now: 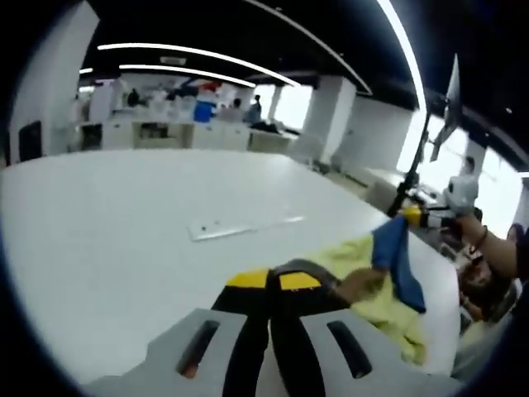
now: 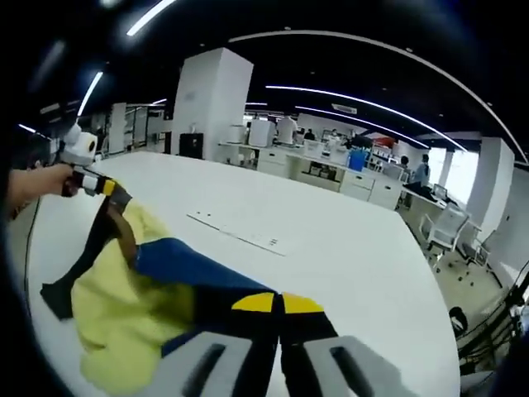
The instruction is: Fold the garment on the visible template until the final outline fits inside the template.
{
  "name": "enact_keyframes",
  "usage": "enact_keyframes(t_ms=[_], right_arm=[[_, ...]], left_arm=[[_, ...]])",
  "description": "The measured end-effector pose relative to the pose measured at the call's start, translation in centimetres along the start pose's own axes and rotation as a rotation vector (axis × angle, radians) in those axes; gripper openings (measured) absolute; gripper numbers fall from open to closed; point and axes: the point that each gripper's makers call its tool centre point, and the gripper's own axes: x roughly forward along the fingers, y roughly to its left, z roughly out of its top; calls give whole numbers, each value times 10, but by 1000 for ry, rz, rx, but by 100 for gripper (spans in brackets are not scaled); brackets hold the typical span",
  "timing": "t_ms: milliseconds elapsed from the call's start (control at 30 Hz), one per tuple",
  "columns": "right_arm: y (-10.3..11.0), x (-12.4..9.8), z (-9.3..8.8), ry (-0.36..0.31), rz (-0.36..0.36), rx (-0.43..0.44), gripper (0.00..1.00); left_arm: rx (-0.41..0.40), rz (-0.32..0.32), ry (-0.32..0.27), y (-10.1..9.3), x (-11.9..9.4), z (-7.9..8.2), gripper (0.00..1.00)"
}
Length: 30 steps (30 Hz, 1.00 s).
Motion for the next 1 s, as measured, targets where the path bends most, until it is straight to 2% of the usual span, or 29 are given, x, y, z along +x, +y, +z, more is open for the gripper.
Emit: enact_keyframes(t_ms=[267,467,667,833,1000], right_arm=[[-16,41,-24,55,-45,31,0],[-24,64,-47,113,-48,55,0],[-25,78,-66,163,-31,52,0],[-29,86,-82,212,-27,53,0],[-29,89,-91,236,-24,57,0]], left_arm=[[3,16,77,13,35,-22,0],[-8,37,120,23,52,-40,0],[-11,52,161,31,65,-55,0],[-7,60,169,33,72,-59,0],[25,82,201,36,78,-66,0]])
